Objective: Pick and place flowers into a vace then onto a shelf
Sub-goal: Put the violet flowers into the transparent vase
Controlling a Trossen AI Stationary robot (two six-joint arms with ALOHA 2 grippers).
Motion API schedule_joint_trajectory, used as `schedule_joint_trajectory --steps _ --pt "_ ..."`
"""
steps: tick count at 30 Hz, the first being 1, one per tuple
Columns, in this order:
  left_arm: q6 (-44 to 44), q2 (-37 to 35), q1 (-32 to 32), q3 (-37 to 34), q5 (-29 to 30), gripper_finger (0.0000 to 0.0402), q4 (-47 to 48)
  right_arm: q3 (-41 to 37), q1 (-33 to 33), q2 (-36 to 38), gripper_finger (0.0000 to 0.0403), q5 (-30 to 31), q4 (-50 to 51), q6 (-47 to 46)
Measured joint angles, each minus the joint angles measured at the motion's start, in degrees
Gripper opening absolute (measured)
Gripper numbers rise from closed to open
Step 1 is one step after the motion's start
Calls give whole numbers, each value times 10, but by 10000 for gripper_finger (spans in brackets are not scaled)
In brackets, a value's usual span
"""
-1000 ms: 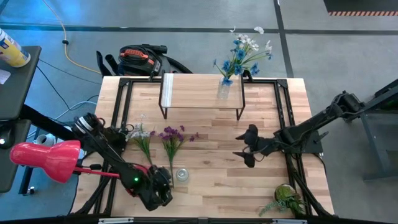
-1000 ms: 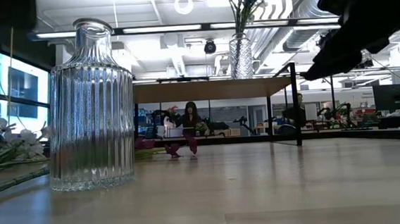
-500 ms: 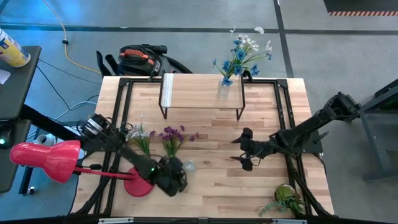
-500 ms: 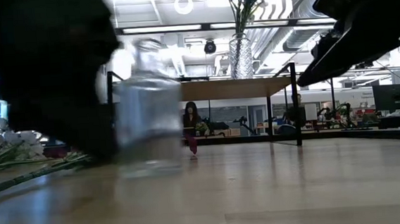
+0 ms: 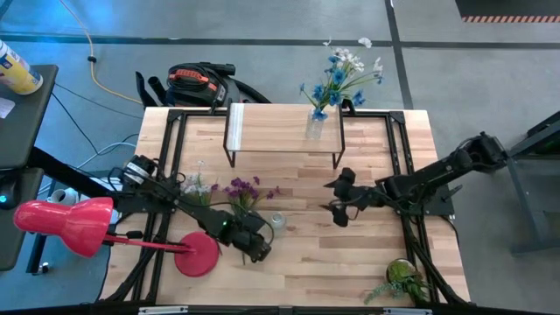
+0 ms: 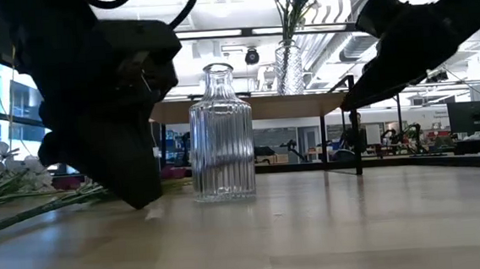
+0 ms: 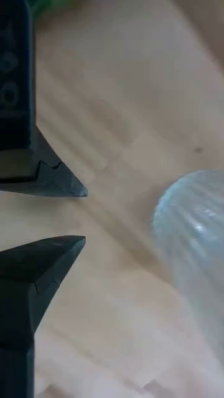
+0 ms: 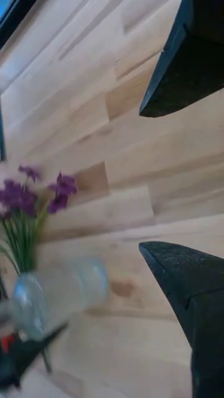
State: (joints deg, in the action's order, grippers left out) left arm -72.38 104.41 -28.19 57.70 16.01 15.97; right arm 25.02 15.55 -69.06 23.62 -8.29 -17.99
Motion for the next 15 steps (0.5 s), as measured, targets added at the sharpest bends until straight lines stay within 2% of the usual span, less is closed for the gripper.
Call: schedule_joint_trajectory --steps 10,15 --pt "-131 -1 -14 0 -11 145 -1 0 -28 0 332 0 0 -15" --pt "-136 -1 -14 0 -9 145 -1 0 -28 0 332 25 0 -15"
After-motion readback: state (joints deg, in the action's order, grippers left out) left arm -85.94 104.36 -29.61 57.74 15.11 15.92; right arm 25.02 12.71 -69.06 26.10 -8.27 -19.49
